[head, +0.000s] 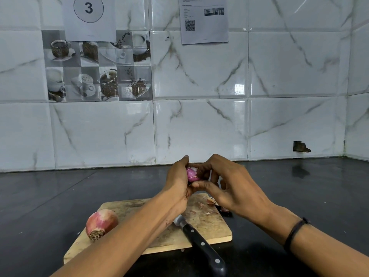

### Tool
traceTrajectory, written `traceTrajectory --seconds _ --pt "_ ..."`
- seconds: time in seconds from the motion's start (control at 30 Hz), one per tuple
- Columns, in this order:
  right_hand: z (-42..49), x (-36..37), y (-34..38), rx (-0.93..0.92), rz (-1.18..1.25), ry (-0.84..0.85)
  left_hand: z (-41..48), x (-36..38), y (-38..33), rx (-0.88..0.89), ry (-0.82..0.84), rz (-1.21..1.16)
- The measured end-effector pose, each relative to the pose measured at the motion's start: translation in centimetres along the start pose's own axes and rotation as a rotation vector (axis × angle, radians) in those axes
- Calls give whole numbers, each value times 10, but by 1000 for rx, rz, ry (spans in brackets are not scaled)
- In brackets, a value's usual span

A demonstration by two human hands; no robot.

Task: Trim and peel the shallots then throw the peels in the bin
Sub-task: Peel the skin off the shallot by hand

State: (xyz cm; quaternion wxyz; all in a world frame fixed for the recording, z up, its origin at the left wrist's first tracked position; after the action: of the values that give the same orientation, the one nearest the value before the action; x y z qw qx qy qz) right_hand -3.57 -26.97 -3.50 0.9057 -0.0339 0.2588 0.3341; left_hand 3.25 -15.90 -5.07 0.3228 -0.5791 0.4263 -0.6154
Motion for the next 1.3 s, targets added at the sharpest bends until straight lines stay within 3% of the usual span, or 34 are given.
traceTrajectory --seconds 0.2,0.43,0.77,1.1,1.3 --pt "0 8 1 -19 3 64 1 0 1 21 -13 54" --pt "1 -5 -2 73 96 -79 -2 3 -8 84 23 52" --pt "2 -9 5 -134 -11 -67 12 -2 -9 90 -11 126" --pt "0 -5 12 -227 -191 128 8 -4 -7 174 -41 523" --pt "-2 4 16 -360 -442 85 5 -4 6 127 -67 493"
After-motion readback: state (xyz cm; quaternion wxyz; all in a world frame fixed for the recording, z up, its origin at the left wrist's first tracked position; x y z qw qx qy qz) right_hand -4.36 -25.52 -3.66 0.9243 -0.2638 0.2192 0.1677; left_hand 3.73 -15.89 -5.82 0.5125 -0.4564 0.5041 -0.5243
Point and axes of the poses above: each hand's wrist, its own z-axis towards the middle knuckle, its own x-axis out of the palm, y = z × x, the point moved 5 cm from there along z, towards the middle knuckle, and after that the axes turned 6 degrees about -y, right-handed, at the moved point
